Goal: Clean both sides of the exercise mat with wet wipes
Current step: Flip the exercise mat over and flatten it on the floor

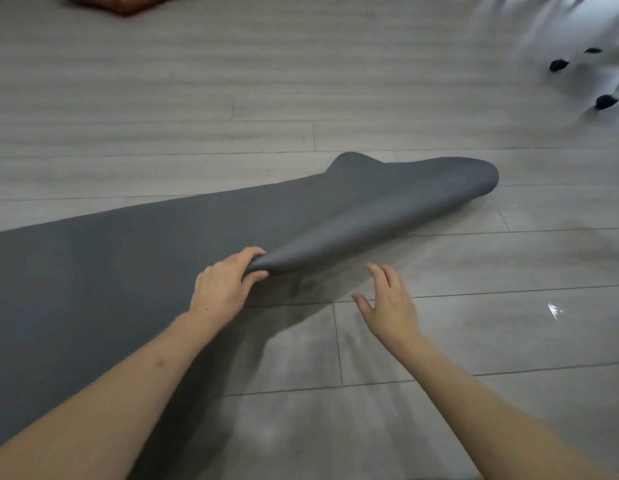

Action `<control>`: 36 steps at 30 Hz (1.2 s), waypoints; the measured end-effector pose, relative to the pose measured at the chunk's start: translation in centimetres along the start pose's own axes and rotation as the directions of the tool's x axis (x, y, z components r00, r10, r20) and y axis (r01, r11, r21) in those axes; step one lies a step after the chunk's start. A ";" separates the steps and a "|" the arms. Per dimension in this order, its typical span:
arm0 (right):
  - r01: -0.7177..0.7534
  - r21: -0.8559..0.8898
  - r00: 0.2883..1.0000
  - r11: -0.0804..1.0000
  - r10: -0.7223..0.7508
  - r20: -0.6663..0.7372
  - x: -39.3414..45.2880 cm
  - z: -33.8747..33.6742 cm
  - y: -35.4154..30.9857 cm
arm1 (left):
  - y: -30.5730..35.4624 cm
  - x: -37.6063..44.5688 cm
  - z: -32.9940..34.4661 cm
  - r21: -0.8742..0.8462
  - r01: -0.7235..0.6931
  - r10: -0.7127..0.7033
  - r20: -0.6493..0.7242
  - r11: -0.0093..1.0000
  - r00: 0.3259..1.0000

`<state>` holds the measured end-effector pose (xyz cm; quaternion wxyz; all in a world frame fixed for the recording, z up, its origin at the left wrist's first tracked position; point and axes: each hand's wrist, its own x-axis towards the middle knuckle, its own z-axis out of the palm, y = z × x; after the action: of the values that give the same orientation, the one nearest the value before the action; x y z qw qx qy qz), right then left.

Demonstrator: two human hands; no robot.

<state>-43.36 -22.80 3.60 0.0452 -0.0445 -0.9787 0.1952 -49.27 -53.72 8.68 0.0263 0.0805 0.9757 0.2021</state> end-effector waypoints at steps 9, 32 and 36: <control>0.088 -0.169 0.990 0.982 -0.104 -0.093 7.0 -1.3 -6.6 | -5.5 1.7 -6.6 -0.409 -0.052 0.045 -0.025 0.911 0.999; 0.573 -0.414 0.769 0.707 -0.639 -0.027 16.1 -15.3 -8.9 | -3.1 0.7 -5.5 -0.057 0.063 -0.062 0.019 0.996 0.998; 0.559 -0.333 0.821 0.759 -0.562 0.098 14.4 -13.6 -5.7 | -2.0 -0.3 -3.1 0.098 0.024 -0.040 0.168 0.995 0.985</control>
<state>-56.55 -21.38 19.35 0.0968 0.2422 -0.9654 -0.0034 -49.57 -56.79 10.72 0.1088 0.0829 0.9796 0.1471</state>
